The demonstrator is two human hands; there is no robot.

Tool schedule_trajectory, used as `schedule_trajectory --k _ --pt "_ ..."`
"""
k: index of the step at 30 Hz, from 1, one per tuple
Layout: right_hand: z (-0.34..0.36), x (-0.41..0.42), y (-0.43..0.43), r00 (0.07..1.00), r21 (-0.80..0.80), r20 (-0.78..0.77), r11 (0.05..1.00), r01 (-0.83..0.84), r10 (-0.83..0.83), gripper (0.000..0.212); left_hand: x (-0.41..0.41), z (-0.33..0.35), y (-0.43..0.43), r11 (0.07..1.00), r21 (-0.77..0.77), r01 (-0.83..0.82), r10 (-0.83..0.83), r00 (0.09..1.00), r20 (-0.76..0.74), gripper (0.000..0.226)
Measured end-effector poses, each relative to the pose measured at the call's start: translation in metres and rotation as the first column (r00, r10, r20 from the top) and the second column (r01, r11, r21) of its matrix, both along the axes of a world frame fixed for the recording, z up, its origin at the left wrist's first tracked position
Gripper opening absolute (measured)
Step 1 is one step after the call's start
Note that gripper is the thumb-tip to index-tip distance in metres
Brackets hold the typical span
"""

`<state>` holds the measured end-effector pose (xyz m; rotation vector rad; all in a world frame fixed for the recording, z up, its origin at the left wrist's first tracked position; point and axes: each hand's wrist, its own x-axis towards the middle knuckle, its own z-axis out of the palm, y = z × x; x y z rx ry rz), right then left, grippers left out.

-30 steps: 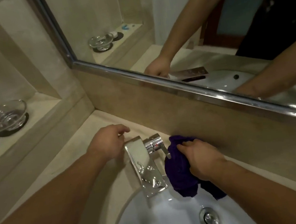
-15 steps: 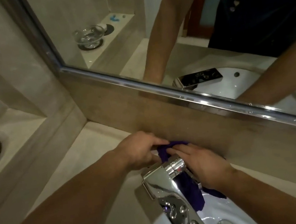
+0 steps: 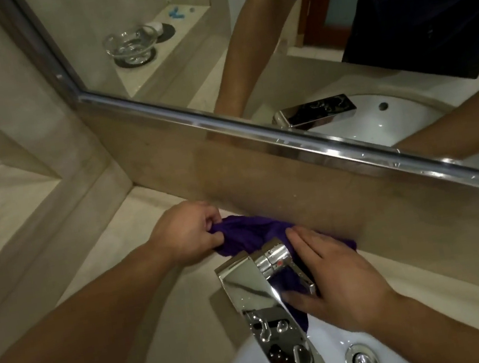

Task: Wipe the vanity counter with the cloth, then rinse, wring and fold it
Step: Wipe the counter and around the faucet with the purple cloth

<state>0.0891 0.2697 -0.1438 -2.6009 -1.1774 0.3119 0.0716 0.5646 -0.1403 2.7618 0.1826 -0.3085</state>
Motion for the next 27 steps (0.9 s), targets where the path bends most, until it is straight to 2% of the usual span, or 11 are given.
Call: schedule_trajectory --k 4,8,11,12,14,15,17,19,21,24,27 --pt "-0.004 0.005 0.018 0.998 -0.010 -0.046 0.999 -0.034 0.034 0.087 -0.009 0.003 0.007 0.998 0.011 -0.062 0.062 0.998 -0.006 0.014" --pt "-0.006 0.021 0.031 0.981 0.005 -0.159 0.993 -0.114 0.114 0.084 -0.031 0.005 0.025 0.987 0.008 -0.163 0.163 0.986 -0.020 0.018" --pt "-0.007 0.023 0.045 0.947 0.187 -0.304 0.981 -0.045 0.101 0.047 -0.051 0.004 0.032 0.969 -0.014 -0.247 0.247 0.969 -0.012 0.015" --pt "-0.008 0.023 0.047 0.962 0.209 -0.257 0.977 -0.035 0.090 0.038 -0.055 0.004 0.032 0.960 -0.037 -0.277 0.277 0.961 -0.013 0.013" --pt "-0.008 0.025 0.049 0.954 0.227 -0.290 0.974 -0.006 0.074 0.041 -0.056 0.005 0.029 0.954 -0.046 -0.295 0.295 0.955 -0.008 0.007" --pt "-0.008 0.027 0.050 0.935 0.233 -0.347 0.972 0.016 0.068 0.049 -0.053 0.006 0.025 0.961 -0.028 -0.276 0.276 0.961 -0.001 0.009" --pt "-0.008 0.031 0.051 0.934 0.232 -0.356 0.970 0.072 0.016 0.063 -0.044 0.007 0.015 0.977 0.011 -0.215 0.215 0.977 -0.002 0.021" --pt "-0.007 0.029 0.047 0.932 0.259 -0.363 0.962 0.086 0.014 0.063 -0.028 0.007 0.005 0.989 0.037 -0.140 0.141 0.990 -0.009 0.029" --pt "-0.007 0.026 0.037 0.953 0.292 -0.303 0.951 0.102 -0.010 0.062 -0.011 0.007 -0.009 0.995 0.005 -0.104 0.104 0.994 -0.015 0.031" --pt "-0.012 0.025 0.009 0.980 0.250 -0.196 0.966 0.067 -0.017 0.063 0.009 0.010 -0.030 0.999 -0.024 -0.029 0.028 0.998 -0.049 0.026" --pt "-0.016 0.022 -0.023 0.983 0.223 -0.177 0.970 0.092 -0.052 0.061 0.024 0.011 -0.057 0.997 -0.052 0.061 -0.066 0.994 -0.085 0.026"
